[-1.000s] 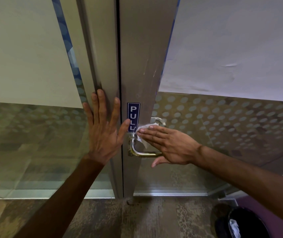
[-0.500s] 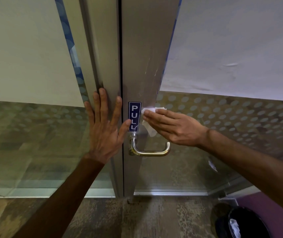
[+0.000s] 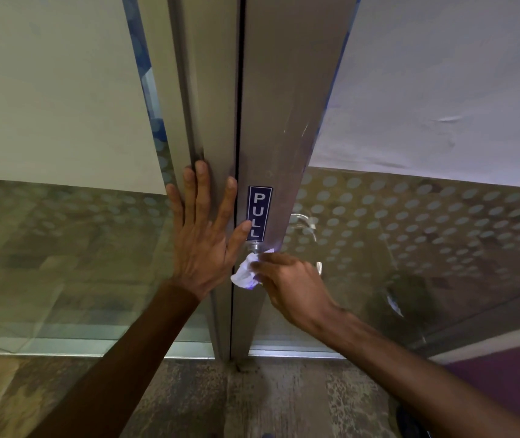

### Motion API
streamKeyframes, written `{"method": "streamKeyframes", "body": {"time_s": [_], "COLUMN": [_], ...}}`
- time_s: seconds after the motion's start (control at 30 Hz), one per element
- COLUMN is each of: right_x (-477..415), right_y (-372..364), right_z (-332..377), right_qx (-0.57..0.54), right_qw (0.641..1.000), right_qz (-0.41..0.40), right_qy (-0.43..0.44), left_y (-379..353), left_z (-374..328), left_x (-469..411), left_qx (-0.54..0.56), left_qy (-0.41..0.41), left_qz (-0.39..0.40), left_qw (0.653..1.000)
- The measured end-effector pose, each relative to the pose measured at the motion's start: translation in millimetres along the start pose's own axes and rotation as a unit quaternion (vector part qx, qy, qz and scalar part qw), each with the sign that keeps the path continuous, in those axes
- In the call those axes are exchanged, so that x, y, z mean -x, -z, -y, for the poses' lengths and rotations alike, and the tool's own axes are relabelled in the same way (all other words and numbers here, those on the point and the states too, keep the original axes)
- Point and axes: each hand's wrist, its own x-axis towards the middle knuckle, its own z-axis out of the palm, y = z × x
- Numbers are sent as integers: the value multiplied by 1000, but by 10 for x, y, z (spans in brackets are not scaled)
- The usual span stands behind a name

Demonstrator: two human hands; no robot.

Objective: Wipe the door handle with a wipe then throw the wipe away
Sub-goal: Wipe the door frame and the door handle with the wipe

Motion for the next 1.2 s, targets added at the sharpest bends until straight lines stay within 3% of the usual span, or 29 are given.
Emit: {"method": "streamKeyframes", "body": {"time_s": [0.33,0.57,0.83,1.2], "right_x": [-15,10,328,649], "right_y": [-232,-409,-336,-80], "right_z": [319,199,-352,-922], "right_qx": [181,305,279,250], "right_qw": [983,945,914,914], "right_qz": [14,-70,-141,-149], "right_qy": [-37,96,257,284], "left_y": [-37,-81,-111,-89], "left_z": [61,71,107,105], "left_x": [65,140,160,147], "left_qx": [-59,-53,-48,-37], "left_qy": [15,12,3,3], "left_qz": [-10,-11,-21,-26], "left_qw": [998,998,999,999]}}
